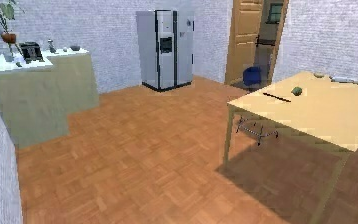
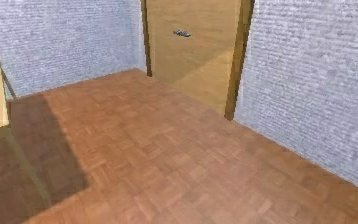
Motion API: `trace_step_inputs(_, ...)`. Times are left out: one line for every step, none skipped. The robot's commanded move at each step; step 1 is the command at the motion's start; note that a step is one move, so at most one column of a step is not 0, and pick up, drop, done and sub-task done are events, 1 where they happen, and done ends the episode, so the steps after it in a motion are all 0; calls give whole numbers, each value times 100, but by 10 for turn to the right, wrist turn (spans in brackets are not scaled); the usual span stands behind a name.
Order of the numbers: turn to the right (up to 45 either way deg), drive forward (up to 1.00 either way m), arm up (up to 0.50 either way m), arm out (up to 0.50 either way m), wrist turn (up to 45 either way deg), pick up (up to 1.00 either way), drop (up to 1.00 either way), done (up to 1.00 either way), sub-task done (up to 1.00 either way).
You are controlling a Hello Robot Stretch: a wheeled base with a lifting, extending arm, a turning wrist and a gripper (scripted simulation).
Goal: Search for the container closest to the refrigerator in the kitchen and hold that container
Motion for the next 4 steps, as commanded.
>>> trace_step_inputs(0, 95, 0, 0, 0, 0, 0, 0, 0)
trace_step_inputs(-450, 0, 0, 0, 0, 0, 0, 0, 0)
trace_step_inputs(0, 100, 0, 0, 0, 0, 0, 0, 0)
trace_step_inputs(-30, 0, 0, 0, 0, 0, 0, 0, 0)
